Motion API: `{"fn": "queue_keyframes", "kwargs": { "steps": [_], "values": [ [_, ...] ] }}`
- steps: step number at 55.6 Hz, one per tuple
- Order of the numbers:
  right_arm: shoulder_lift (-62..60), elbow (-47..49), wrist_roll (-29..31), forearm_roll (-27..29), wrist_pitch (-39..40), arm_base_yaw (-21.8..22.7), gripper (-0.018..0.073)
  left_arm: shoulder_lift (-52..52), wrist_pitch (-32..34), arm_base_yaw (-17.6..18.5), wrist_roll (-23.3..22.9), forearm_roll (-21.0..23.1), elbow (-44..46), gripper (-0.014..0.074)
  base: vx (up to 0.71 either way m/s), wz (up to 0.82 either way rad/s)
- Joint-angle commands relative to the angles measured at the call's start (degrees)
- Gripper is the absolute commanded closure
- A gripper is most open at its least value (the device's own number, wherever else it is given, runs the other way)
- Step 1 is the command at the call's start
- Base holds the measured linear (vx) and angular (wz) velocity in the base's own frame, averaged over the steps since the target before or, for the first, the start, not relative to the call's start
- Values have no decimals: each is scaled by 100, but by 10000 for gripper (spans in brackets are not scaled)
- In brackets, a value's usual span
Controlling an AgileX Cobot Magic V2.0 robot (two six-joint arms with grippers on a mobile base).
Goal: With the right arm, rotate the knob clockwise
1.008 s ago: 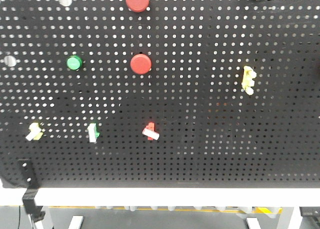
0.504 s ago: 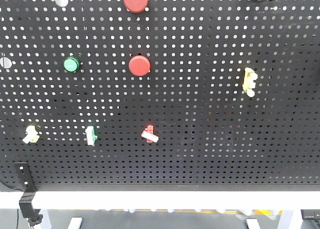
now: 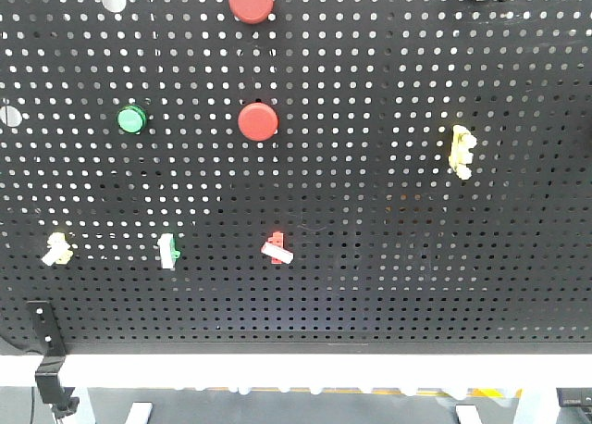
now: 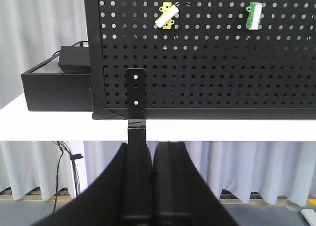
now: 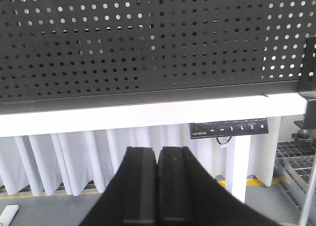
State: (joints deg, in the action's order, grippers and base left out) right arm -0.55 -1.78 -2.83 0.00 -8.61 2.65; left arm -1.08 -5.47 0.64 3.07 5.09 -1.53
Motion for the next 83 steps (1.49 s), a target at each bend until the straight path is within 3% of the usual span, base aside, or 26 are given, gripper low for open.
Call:
{"fn": "queue_keyframes", "kwargs": {
  "steps": [1,83],
  "values": [
    [-84,-33,26,-40,504,21,568,-67,491,11,-11,19,-65,603,2,0],
    [-84,-33,26,-40,504,21,568,-67,491,11,-11,19,-65,603,12,2]
  ]
}}
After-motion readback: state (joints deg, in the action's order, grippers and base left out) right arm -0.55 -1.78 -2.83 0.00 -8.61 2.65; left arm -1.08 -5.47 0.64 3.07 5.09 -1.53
